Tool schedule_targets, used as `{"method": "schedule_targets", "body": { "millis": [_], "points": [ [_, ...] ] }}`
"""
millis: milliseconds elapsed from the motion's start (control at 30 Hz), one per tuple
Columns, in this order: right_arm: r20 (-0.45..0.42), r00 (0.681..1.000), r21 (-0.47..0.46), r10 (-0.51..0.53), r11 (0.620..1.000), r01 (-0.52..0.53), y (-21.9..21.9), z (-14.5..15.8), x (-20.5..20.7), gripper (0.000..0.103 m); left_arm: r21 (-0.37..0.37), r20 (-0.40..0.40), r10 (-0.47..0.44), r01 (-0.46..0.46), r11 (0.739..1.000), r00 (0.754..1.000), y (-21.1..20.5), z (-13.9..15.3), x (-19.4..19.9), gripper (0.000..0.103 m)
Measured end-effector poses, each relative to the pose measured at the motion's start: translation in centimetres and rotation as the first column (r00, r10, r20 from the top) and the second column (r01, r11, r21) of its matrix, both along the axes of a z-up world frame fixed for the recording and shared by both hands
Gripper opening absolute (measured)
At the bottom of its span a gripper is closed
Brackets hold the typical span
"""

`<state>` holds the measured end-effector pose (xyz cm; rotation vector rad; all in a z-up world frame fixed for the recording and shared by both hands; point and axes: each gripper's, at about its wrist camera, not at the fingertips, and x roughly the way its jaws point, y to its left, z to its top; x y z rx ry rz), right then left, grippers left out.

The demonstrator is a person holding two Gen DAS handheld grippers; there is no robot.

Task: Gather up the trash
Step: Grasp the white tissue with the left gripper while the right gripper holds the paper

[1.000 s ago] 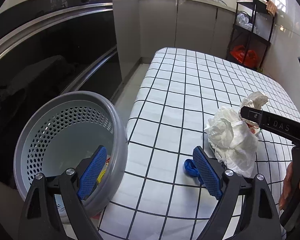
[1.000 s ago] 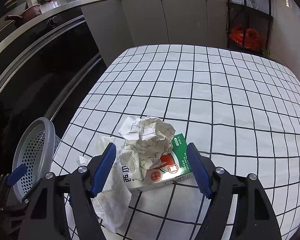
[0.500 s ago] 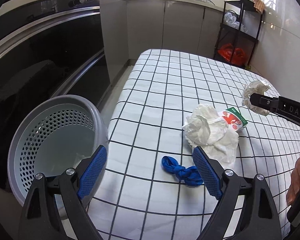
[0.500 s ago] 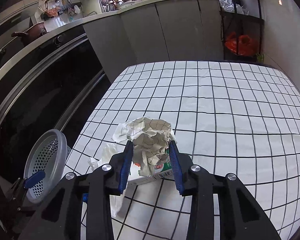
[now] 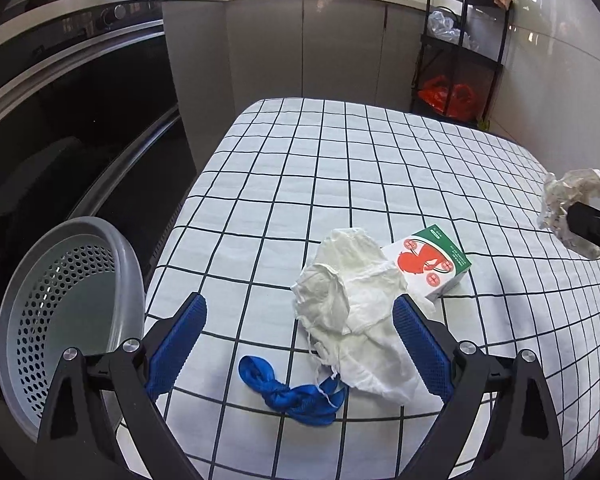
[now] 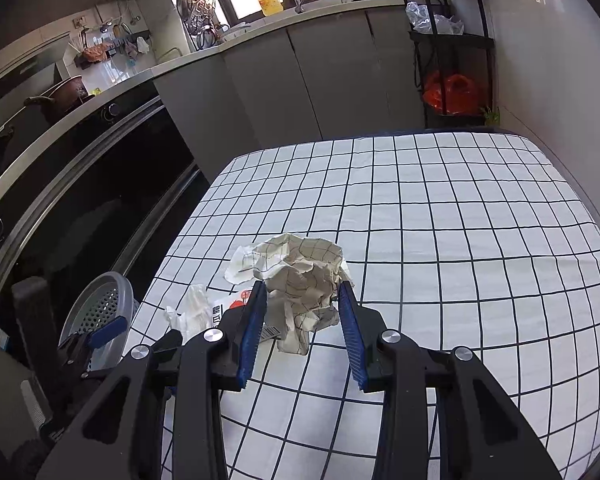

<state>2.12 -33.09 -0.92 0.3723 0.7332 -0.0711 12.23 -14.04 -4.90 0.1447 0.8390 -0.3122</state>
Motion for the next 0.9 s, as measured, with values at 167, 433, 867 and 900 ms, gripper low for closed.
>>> {"method": "schedule_targets", "body": {
  "millis": [167,433,867,900],
  "points": [
    [0.011,1.0,-0.01,0.014,1.0,-0.014,0.1,0.4,-0.5,0.036,-0.015,-0.018,0.011,-0.011,1.0,1.0,-0.3,-0.8,1.3,0.091],
    [-0.01,1.0,-0.033,0.026,0.999,-0.027,0.5,-0.2,-0.2,0.036,-0.047,-0.058,-0.018,0.015,0.999,0.998,-0.6,-1.6,1.7,0.046],
    [-0.018,0.999,-0.045,0.044,0.998,-0.045,1.4,-0.6,-0.1,0.036,-0.064,0.04,-0.038,0.041,0.997,0.998,1.1,2.5,-1.0,0.008],
    [-0.015,0.999,-0.047,0.045,0.998,-0.046,1.5,-0.5,-0.2,0.036,-0.06,0.057,-0.033,0.036,0.998,0.998,1.4,3.1,-1.3,0.008]
  ]
}}
